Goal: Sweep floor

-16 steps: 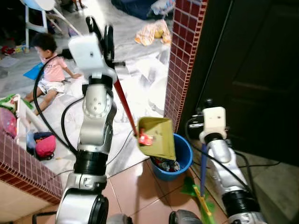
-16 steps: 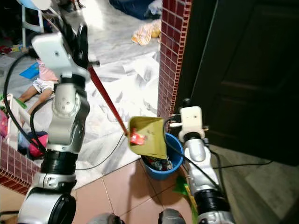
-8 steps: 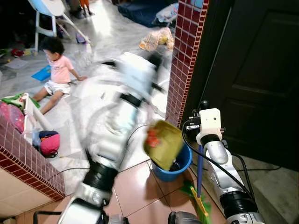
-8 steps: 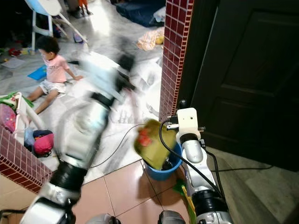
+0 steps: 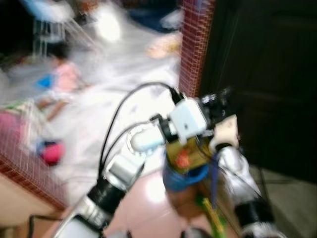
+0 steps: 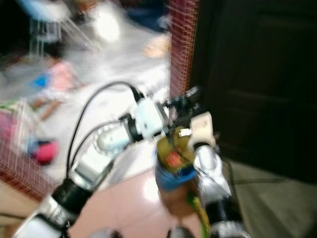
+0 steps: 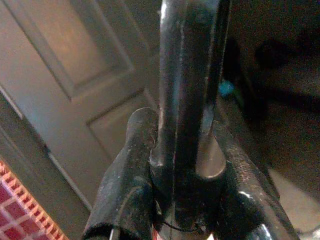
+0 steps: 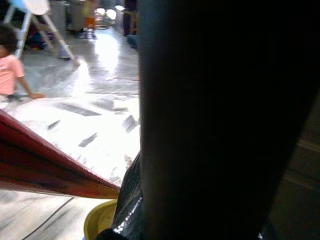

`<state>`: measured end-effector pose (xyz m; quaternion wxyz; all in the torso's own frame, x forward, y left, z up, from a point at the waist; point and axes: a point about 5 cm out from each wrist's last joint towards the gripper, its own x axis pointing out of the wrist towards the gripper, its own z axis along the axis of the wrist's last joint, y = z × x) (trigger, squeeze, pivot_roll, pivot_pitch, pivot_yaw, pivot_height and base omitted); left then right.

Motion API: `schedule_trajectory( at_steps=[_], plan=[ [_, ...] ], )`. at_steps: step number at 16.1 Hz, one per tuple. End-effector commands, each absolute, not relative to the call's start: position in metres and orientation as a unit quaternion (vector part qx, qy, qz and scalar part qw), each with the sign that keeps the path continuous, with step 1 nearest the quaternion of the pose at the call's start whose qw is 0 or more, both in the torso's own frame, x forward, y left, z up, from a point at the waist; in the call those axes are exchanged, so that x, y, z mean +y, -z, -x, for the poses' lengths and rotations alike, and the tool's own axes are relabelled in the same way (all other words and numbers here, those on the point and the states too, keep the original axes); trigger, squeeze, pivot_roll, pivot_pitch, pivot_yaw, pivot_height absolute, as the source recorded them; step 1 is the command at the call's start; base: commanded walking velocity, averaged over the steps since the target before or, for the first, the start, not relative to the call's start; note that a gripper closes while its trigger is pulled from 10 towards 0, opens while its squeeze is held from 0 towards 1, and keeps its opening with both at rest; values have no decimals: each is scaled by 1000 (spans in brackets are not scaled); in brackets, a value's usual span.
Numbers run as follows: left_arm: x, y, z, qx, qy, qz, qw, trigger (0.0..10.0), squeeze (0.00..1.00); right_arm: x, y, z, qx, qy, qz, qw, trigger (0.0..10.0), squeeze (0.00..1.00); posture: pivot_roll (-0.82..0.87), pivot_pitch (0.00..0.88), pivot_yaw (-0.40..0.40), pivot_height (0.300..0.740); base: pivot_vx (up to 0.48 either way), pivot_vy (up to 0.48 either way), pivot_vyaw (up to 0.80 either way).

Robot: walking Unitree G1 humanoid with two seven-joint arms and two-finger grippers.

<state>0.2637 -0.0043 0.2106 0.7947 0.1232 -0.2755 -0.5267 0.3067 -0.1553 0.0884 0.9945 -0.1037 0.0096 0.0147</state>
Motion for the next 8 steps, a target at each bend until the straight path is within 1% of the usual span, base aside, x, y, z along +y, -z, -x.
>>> schedule_trajectory(
  at_steps=[1, 4, 5, 7, 8],
  plan=[
    [-4, -210, -266, -274, 527, -147, 791, 10000, 0, -149, -97, -311, -11, -25, 104, 994, 10000, 0, -84, 0, 39, 740, 0, 0, 0],
    [1, -210, -270, -273, 514, -151, 799, 10000, 0, -149, -97, -312, -12, -26, 105, 994, 10000, 0, -85, 0, 39, 740, 0, 0, 0],
    [10, -217, -276, -281, 490, -146, 812, 10000, 0, -150, -97, -312, -13, -24, 105, 994, 10000, 0, -84, 0, 39, 740, 0, 0, 0],
    [17, -224, -281, -286, 476, -153, 817, 10000, 0, -151, -97, -312, -14, -23, 105, 994, 10000, 0, -84, 0, 39, 740, 0, 0, 0],
    [26, -233, -286, -294, 457, -161, 824, 10000, 0, -151, -97, -312, -15, -23, 105, 994, 10000, 0, -84, 0, 39, 740, 0, 0, 0]
  ],
)
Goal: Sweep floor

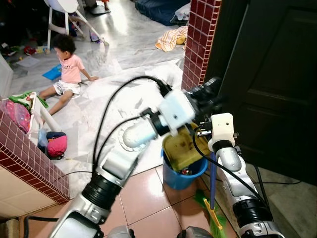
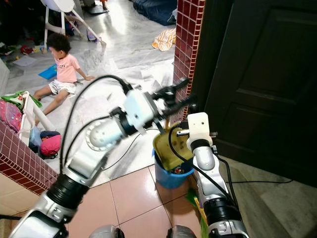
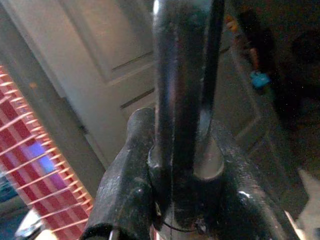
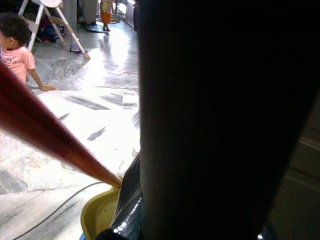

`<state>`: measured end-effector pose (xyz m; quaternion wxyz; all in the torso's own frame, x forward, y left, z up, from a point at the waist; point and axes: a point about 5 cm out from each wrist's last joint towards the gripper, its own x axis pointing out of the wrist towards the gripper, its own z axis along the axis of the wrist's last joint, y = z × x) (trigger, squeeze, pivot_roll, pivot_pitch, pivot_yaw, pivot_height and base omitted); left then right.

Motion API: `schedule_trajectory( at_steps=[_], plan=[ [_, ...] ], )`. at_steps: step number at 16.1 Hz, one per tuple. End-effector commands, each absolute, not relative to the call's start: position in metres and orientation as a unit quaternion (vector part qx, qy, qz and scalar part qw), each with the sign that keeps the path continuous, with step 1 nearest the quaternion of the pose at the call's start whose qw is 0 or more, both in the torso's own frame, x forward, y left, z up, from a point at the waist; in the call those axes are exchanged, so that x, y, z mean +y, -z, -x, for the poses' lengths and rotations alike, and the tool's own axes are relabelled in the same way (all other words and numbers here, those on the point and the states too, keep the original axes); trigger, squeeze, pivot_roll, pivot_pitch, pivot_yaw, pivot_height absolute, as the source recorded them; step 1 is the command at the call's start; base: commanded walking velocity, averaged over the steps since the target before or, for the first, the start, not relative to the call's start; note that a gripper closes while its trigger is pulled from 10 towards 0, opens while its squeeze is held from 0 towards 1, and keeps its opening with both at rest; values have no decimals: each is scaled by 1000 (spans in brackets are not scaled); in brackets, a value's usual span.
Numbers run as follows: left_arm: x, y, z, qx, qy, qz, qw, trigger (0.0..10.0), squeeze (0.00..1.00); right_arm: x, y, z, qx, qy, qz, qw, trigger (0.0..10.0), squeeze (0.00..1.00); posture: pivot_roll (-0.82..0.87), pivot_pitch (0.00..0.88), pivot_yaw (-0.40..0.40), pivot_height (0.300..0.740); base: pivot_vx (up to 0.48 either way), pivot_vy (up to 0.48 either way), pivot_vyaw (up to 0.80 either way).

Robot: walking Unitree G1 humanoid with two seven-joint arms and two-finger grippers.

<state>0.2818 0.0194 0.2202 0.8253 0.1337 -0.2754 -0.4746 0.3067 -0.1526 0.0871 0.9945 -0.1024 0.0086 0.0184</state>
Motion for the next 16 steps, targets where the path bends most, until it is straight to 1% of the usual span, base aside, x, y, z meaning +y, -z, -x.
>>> schedule_trajectory(
  at_steps=[1, 4, 6, 8, 9, 10, 12, 14, 15, 16],
  plan=[
    [30, -237, -288, -297, 448, -164, 827, 10000, 0, -151, -96, -312, -14, -22, 105, 994, 10000, 0, -83, 0, 40, 740, 0, 0, 0],
    [57, -237, -301, -287, 395, -175, 855, 10000, 0, -151, -94, -310, -12, -24, 104, 994, 10000, 0, -78, 0, 37, 740, 0, 0, 0],
    [64, -238, -301, -288, 376, -163, 865, 10000, 0, -151, -94, -310, -12, -24, 104, 994, 10000, 0, -75, 0, 34, 740, 0, 0, 0],
    [74, -254, -304, -309, 333, -128, 882, 10000, 0, -151, -92, -311, -9, -25, 105, 994, 10000, 0, -69, 0, 31, 740, 0, 0, 0],
    [83, -265, -308, -321, 308, -112, 889, 10000, 0, -151, -91, -311, -8, -26, 105, 994, 10000, 0, -69, 0, 31, 740, 0, 0, 0],
    [94, -278, -312, -330, 281, -76, 898, 10000, 0, -150, -91, -311, -7, -28, 104, 994, 10000, 0, -69, 0, 31, 740, 0, 0, 0],
    [102, -286, -315, -332, 267, -48, 903, 10000, 0, -149, -89, -310, -5, -29, 104, 994, 10000, 0, -59, 0, 29, 740, 0, 0, 0],
    [115, -299, -319, -341, 233, 9, 911, 10000, 0, -148, -89, -311, -5, -31, 103, 994, 10000, 0, -58, 0, 29, 740, 0, 0, 0],
    [121, -303, -320, -345, 220, 20, 912, 10000, 0, -147, -89, -311, -5, -31, 103, 994, 10000, 0, -57, 0, 30, 740, 0, 0, 0],
    [140, -313, -325, -357, 169, 48, 917, 10000, 0, -147, -88, -311, -5, -31, 103, 994, 10000, 0, -56, 0, 29, 740, 0, 0, 0]
  ],
)
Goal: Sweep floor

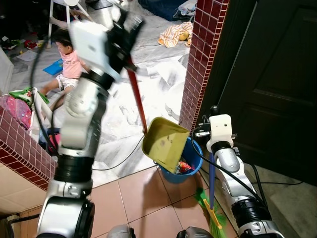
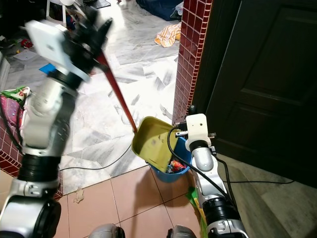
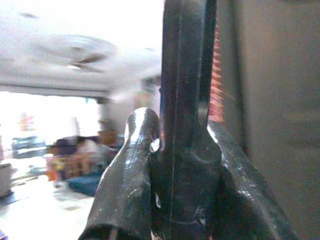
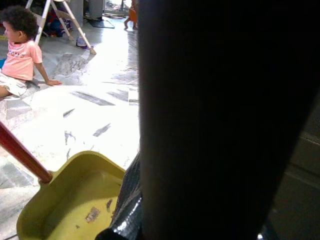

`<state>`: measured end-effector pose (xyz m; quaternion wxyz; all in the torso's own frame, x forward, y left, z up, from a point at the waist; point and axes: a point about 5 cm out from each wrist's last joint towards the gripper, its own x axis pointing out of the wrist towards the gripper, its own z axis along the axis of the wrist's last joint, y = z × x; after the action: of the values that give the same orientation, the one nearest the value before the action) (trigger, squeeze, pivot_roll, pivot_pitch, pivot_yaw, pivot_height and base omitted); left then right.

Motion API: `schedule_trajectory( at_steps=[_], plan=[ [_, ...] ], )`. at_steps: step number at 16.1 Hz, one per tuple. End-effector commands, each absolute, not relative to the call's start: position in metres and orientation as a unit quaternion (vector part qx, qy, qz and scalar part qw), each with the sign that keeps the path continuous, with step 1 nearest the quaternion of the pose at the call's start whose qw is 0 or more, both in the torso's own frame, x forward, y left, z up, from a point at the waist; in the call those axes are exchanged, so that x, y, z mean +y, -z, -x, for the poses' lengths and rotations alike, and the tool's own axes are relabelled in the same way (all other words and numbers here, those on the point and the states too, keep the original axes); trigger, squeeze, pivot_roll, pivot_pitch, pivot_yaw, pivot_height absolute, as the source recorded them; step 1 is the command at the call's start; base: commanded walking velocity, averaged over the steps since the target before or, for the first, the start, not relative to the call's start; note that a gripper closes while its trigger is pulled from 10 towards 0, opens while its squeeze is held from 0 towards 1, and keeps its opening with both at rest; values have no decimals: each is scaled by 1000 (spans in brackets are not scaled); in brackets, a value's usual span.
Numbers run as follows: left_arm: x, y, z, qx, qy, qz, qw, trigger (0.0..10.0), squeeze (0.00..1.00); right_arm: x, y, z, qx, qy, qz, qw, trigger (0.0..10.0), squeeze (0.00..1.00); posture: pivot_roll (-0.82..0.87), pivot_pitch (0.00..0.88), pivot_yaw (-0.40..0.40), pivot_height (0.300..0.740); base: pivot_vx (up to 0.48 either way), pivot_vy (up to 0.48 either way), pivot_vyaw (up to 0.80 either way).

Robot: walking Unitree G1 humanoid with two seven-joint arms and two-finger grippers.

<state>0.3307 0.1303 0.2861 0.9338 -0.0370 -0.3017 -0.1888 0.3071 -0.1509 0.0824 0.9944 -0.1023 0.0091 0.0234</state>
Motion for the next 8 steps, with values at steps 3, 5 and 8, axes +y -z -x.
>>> schedule_trajectory(
  at_steps=[3, 5, 8],
  plan=[
    [173, -321, -328, -371, 86, 41, 924, 10000, 0, -148, -86, -310, -2, -31, 103, 994, 10000, 0, -55, 0, 30, 740, 0, 0, 0],
    [206, -324, -328, -378, -3, 9, 926, 10000, 0, -147, -84, -309, 0, -32, 103, 994, 10000, 0, -44, 0, 29, 740, 0, 0, 0],
    [220, -312, -327, -360, -49, -31, 931, 10000, 0, -144, -82, -308, 3, -37, 101, 994, 10000, 0, -41, 0, 26, 740, 0, 0, 0]
  ],
)
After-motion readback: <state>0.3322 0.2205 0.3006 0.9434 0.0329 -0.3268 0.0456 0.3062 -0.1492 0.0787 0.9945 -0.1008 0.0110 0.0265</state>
